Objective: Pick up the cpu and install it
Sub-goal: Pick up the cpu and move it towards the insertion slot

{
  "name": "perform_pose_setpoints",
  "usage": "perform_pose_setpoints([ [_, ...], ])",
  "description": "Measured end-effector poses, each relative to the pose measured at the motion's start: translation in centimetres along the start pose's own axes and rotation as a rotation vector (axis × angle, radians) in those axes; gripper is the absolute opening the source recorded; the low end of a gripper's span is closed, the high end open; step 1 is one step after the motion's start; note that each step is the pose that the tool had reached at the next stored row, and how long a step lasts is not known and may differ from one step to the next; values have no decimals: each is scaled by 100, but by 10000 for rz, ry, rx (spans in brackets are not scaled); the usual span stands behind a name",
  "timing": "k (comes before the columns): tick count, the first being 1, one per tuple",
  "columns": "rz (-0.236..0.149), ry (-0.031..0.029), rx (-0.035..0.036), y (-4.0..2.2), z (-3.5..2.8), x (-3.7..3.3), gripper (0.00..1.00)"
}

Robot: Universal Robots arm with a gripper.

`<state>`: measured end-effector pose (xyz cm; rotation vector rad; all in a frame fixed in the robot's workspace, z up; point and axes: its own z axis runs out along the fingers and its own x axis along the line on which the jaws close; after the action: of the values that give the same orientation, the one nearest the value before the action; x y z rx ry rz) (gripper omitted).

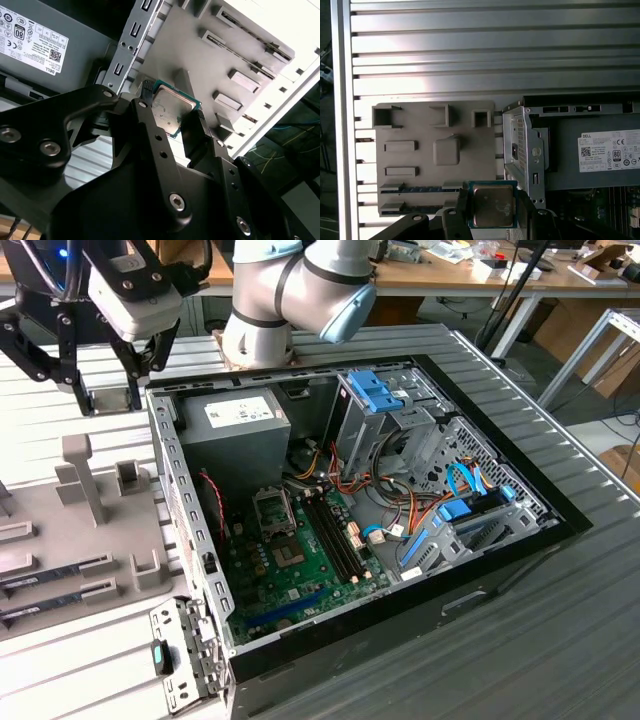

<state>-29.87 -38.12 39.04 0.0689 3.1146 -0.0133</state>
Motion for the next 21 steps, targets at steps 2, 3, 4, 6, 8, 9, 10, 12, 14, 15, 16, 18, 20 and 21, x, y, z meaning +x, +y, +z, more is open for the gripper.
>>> perform_pose_setpoints([
  [2, 0, 0, 0, 0, 1, -14, 47],
  [3, 0, 0, 0, 0, 2, -29, 47],
  [4, 0, 0, 0, 0, 3, -43, 47],
  [6, 0, 0, 0, 0, 4, -66, 47],
  [8, 0, 0, 0, 0, 6, -83, 47],
  [9, -1, 0, 0, 0, 6, -90, 47],
  [10, -1, 1, 0, 0, 7, -101, 47],
  [12, -1, 0, 0, 0, 9, -118, 47],
  [14, -1, 0, 0, 0, 10, -138, 47],
  [15, 0, 0, 0, 0, 10, -144, 47],
  [16, -1, 0, 0, 1, 11, -151, 47],
  [18, -1, 0, 0, 1, 12, -170, 47],
  [20, 0, 0, 0, 1, 13, -187, 47],
  [21, 0, 0, 0, 2, 14, -195, 47],
])
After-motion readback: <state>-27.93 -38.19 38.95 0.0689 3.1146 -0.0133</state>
